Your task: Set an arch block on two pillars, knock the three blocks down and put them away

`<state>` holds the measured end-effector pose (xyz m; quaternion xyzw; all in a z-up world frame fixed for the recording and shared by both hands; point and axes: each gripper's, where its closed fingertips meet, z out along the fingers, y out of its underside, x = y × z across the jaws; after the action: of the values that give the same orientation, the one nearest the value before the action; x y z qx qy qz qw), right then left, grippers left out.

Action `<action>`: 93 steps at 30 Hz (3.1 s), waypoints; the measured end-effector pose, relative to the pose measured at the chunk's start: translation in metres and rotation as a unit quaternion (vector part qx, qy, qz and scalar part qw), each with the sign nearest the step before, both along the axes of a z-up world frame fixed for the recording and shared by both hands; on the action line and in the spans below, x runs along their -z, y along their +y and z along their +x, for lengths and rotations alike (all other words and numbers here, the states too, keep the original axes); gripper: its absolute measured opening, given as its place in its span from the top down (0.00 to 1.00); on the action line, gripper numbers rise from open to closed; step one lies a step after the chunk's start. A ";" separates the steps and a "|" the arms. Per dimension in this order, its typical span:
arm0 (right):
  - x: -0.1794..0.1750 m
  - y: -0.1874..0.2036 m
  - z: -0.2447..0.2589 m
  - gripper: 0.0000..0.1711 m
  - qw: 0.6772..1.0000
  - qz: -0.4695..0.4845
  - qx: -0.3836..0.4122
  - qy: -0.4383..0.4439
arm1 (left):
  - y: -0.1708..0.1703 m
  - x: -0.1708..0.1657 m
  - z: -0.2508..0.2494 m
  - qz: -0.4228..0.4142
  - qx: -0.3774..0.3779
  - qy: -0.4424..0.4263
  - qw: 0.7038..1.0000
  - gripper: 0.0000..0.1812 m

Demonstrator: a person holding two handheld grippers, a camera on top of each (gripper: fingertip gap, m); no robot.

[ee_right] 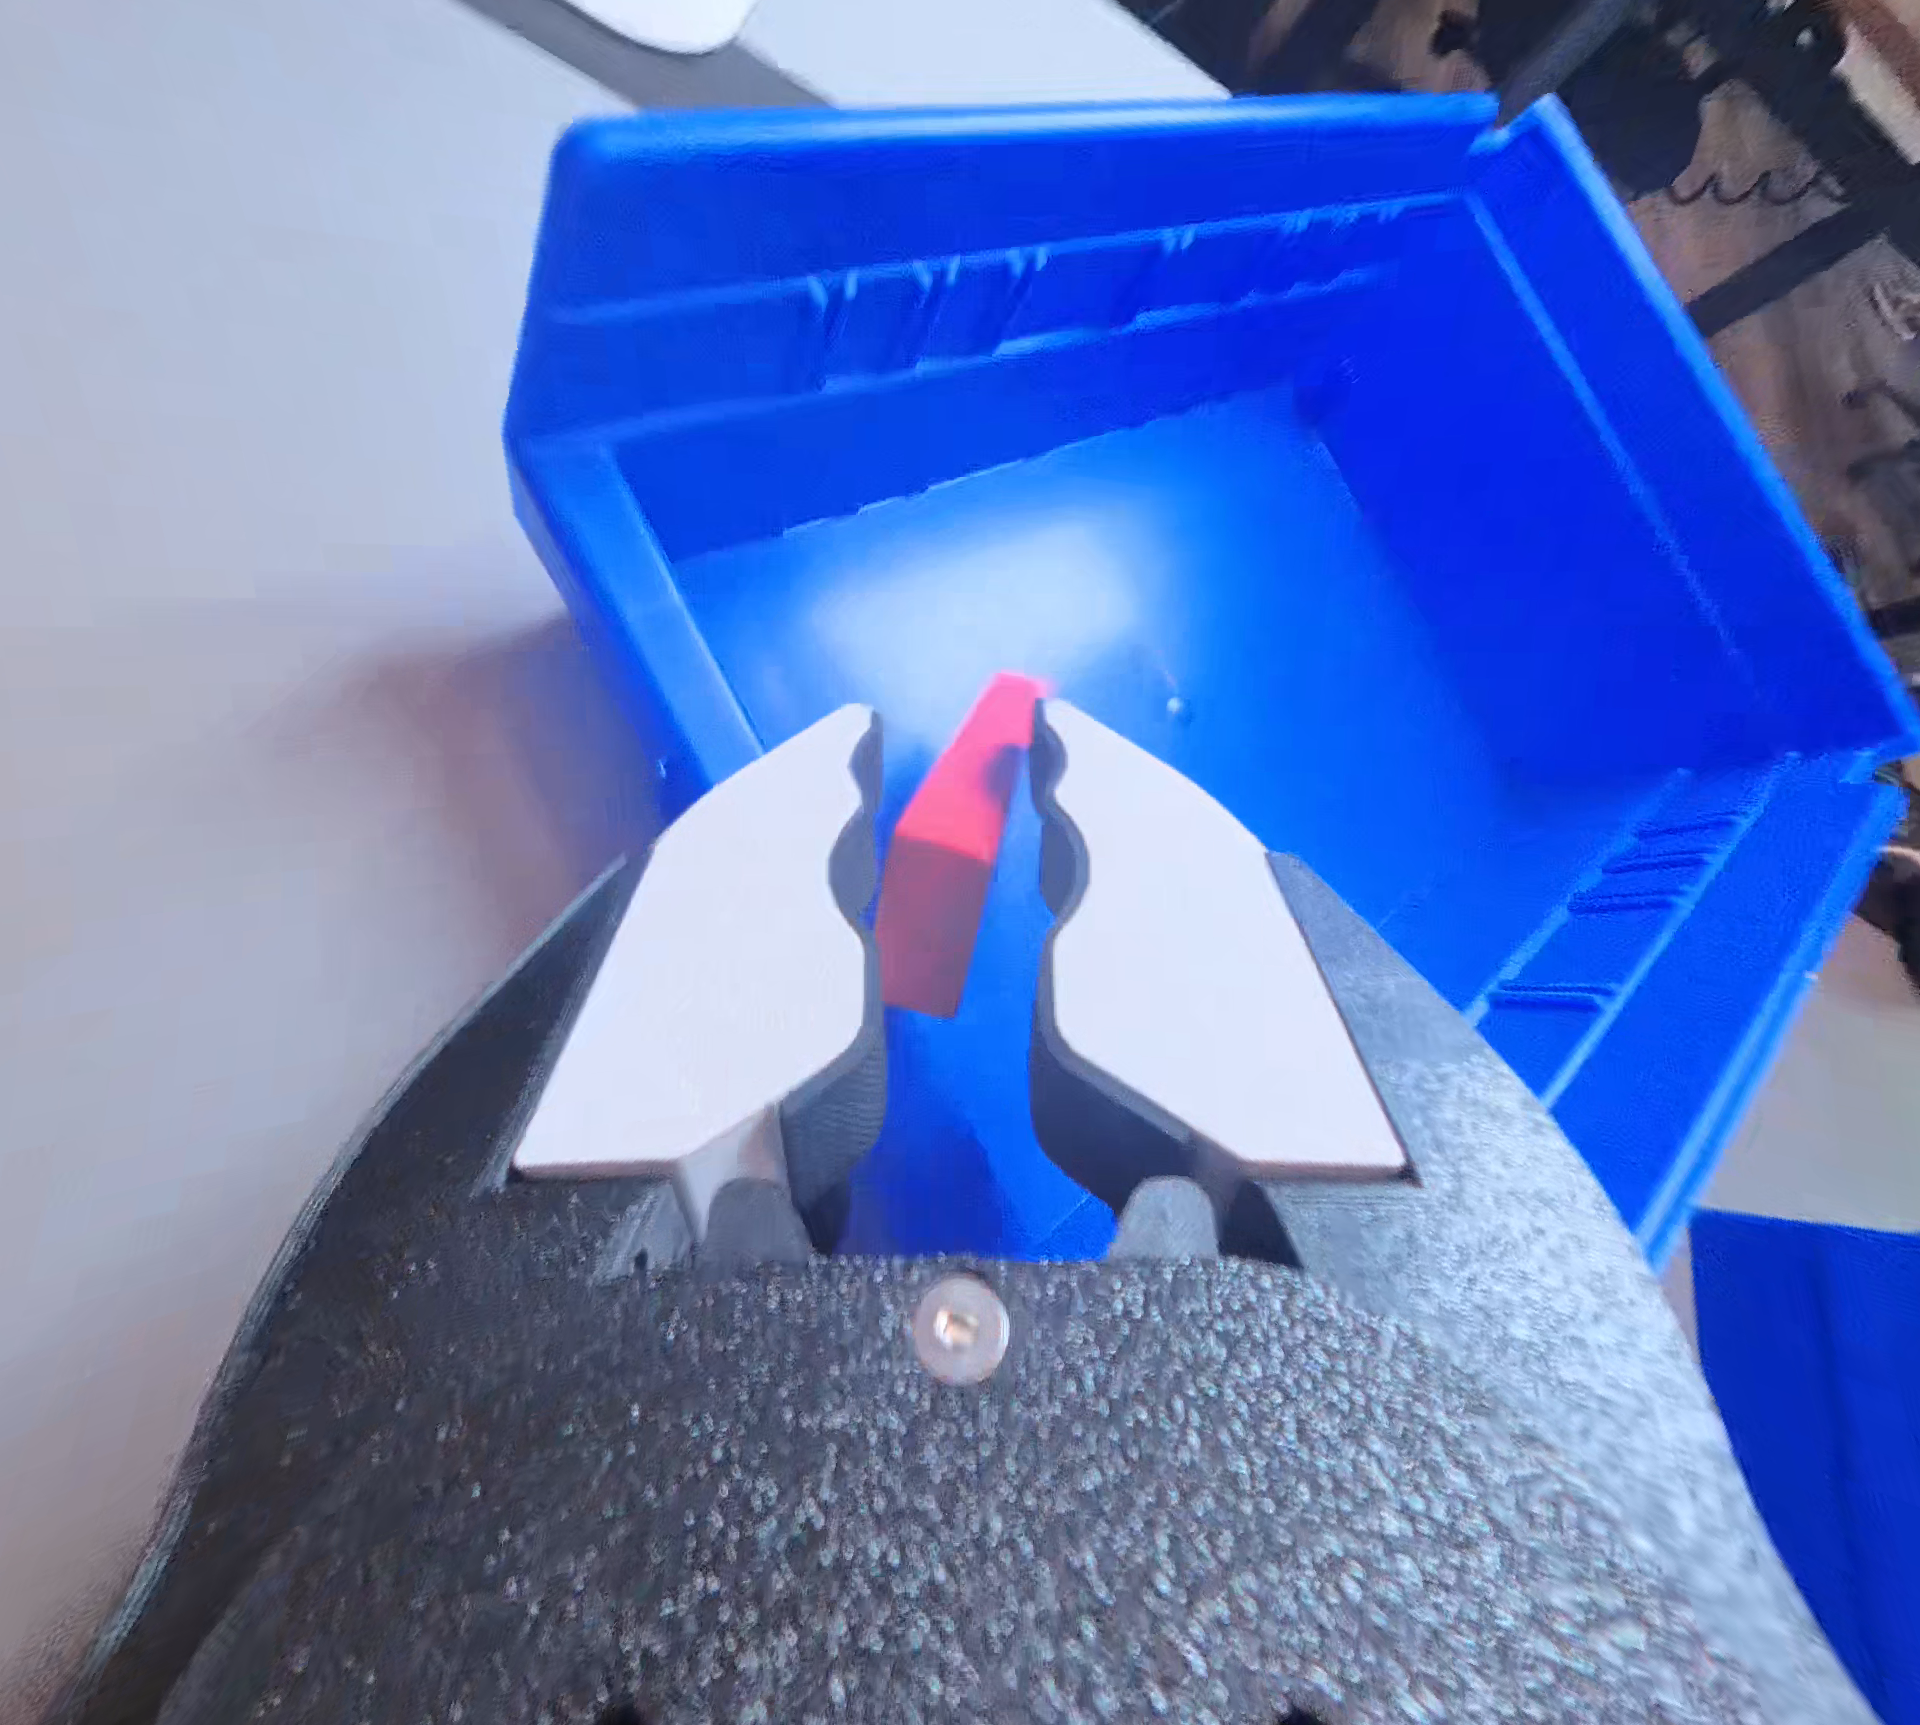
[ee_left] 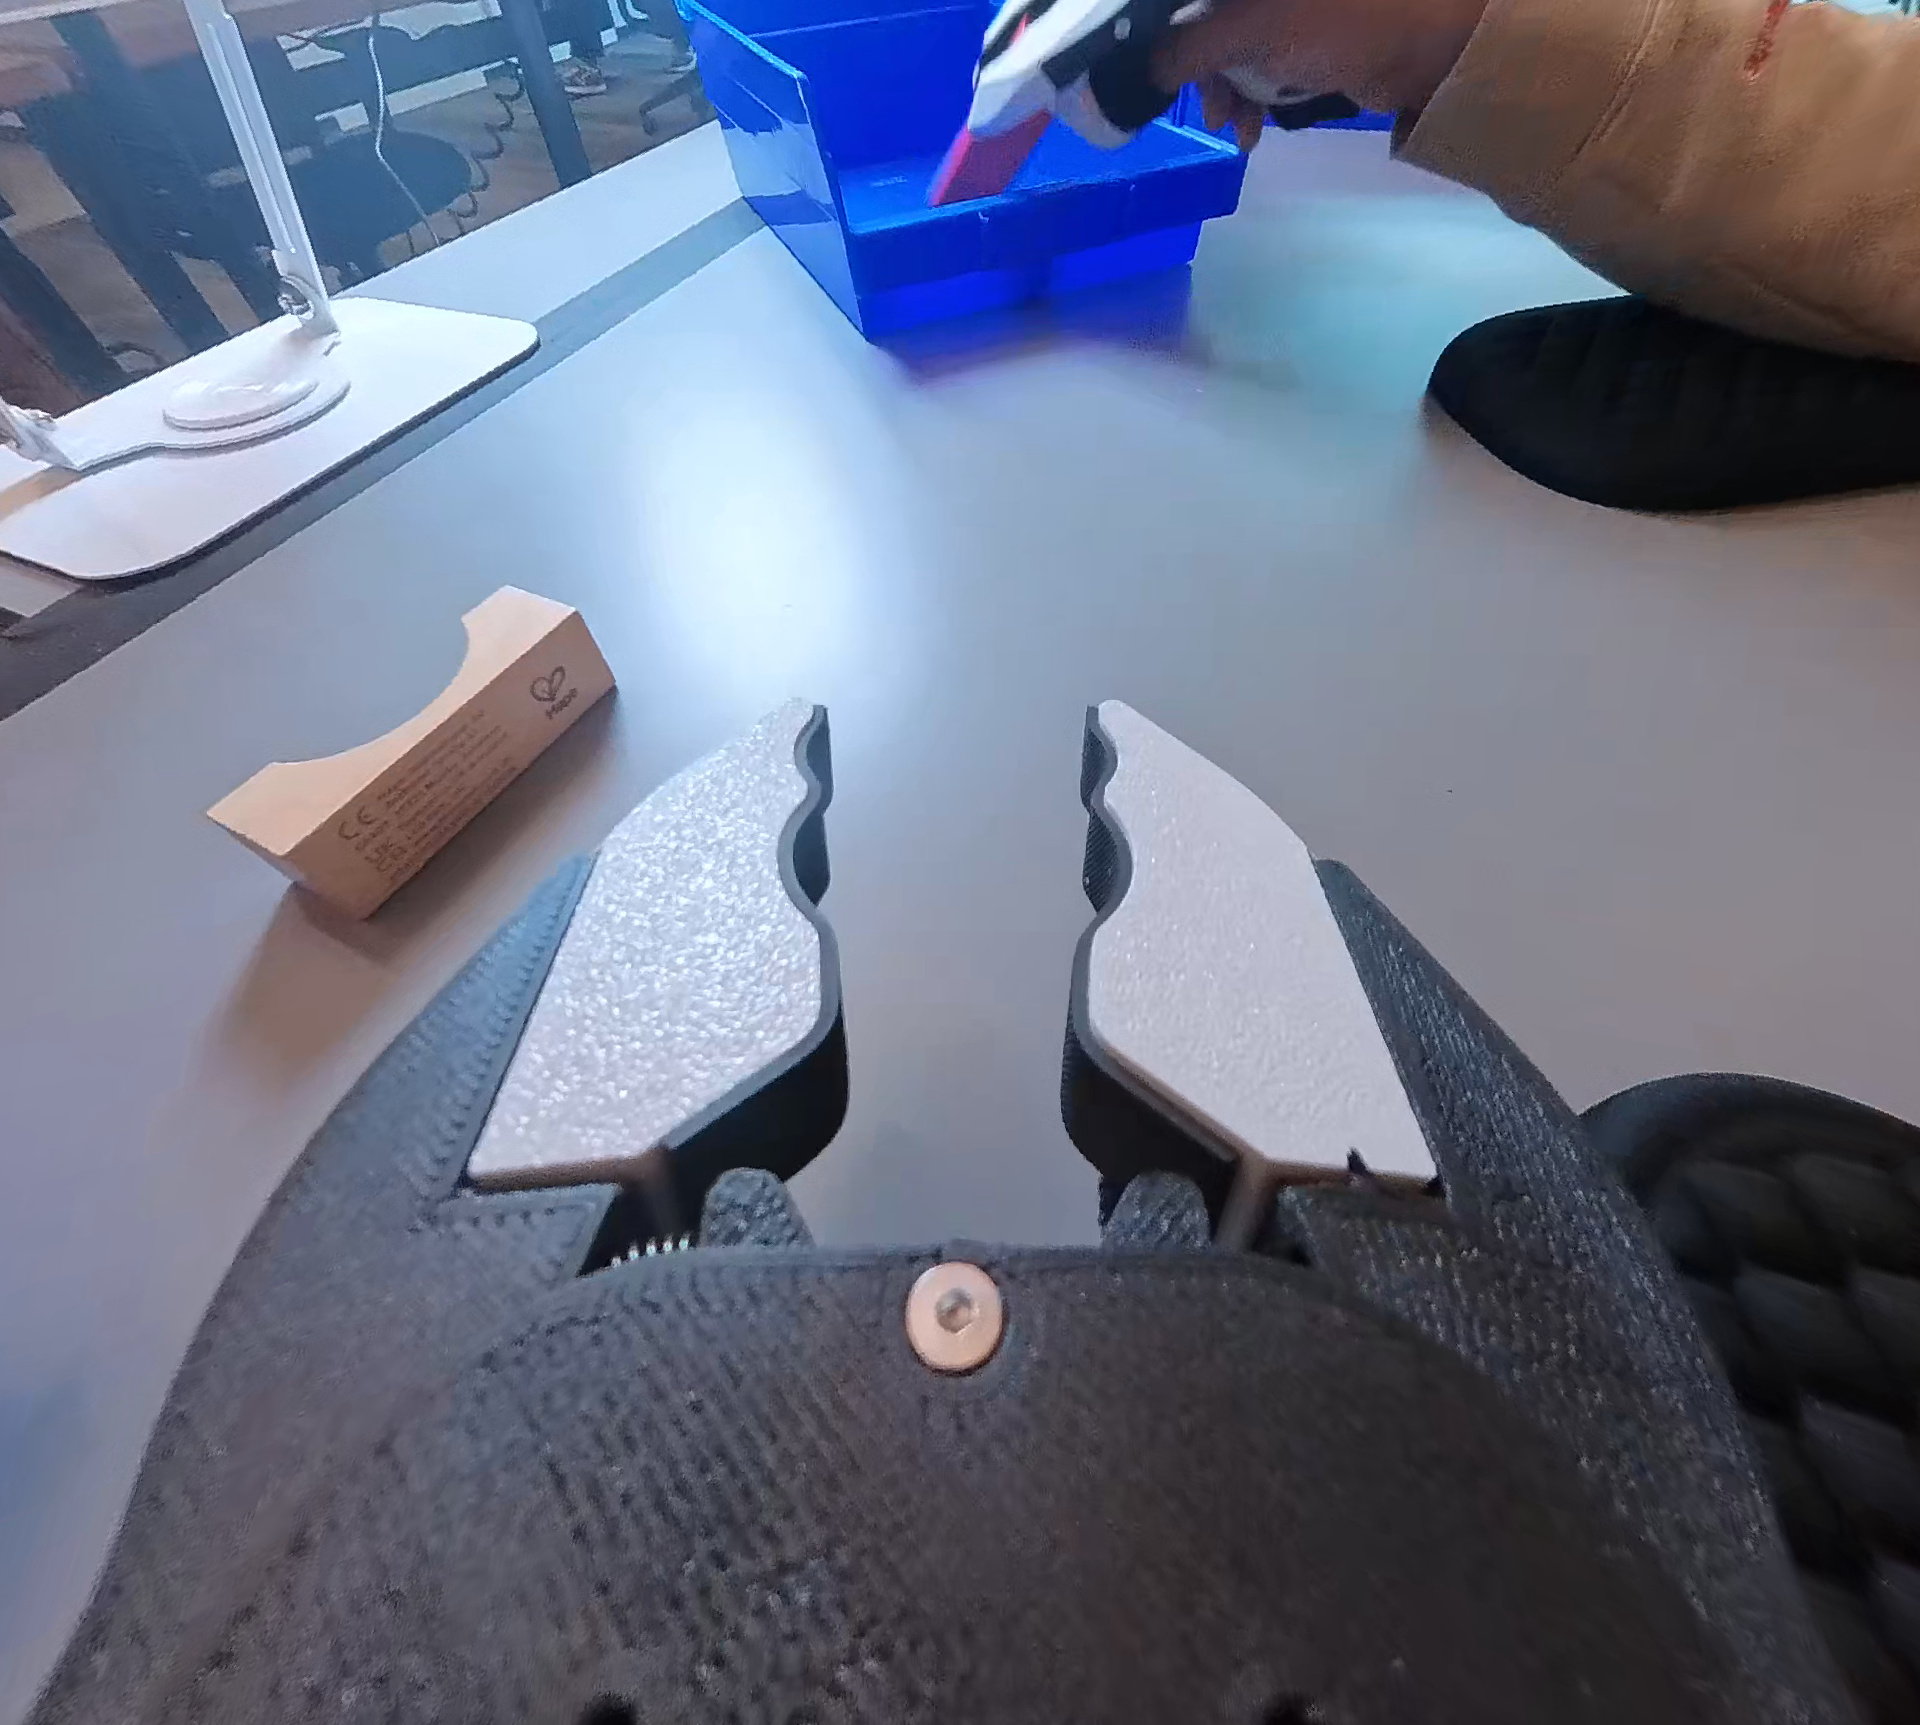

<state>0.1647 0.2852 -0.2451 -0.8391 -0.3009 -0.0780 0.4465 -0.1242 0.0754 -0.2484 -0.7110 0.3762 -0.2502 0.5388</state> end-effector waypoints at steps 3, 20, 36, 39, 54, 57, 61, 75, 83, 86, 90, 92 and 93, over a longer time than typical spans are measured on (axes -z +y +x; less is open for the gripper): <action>0.003 0.002 -0.016 0.70 1.000 0.020 -0.016 -0.008 | 0.002 -0.004 -0.003 0.009 -0.009 -0.003 1.000 0.74; 0.051 -0.079 -0.329 0.80 0.889 -0.143 -0.426 0.084 | 0.014 -0.012 -0.020 0.023 -0.053 -0.022 0.998 0.75; -0.090 0.018 0.002 0.81 0.982 0.166 0.045 0.083 | 0.026 -0.022 -0.036 0.071 -0.123 -0.007 0.990 0.75; -0.055 0.030 0.022 0.84 0.989 0.116 0.074 0.054 | 0.028 -0.022 -0.038 0.078 -0.140 0.002 0.987 0.75; -0.058 -0.222 -0.067 0.65 0.962 0.093 -0.105 0.236 | -0.097 -0.079 -0.015 0.125 -0.228 -0.095 0.961 0.73; -0.052 -0.302 -0.063 0.64 0.947 0.120 -0.112 0.278 | -0.152 -0.084 -0.001 0.133 -0.252 -0.124 0.950 0.73; -0.026 -0.392 -0.060 0.61 0.939 0.132 -0.133 0.287 | -0.217 -0.065 0.029 0.113 -0.258 -0.151 0.948 0.73; 0.024 -0.509 -0.032 0.52 0.928 0.090 -0.131 0.336 | -0.351 -0.023 0.054 0.064 -0.300 -0.145 0.941 0.68; 0.024 -0.629 0.048 0.51 0.930 0.129 -0.071 0.336 | -0.473 -0.008 0.082 0.078 -0.299 -0.182 0.933 0.70; 0.025 -0.688 0.075 0.50 0.934 0.137 -0.060 0.324 | -0.526 0.002 0.102 0.088 -0.294 -0.175 0.936 0.70; 0.017 -0.754 0.105 0.51 0.936 0.155 -0.053 0.313 | -0.586 0.000 0.124 0.098 -0.284 -0.157 0.941 0.71; 0.015 -0.778 0.118 0.51 0.934 0.159 -0.048 0.316 | -0.610 -0.006 0.130 0.108 -0.283 -0.150 0.941 0.71; 0.016 -0.788 0.125 0.51 0.934 0.161 -0.045 0.316 | -0.620 -0.006 0.132 0.110 -0.283 -0.146 0.941 0.71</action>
<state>0.2892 -0.5031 -0.2609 -0.7227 -0.1653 0.1645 0.6507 0.0078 -0.5449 -0.2420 -0.6798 0.1018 -0.1455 0.7116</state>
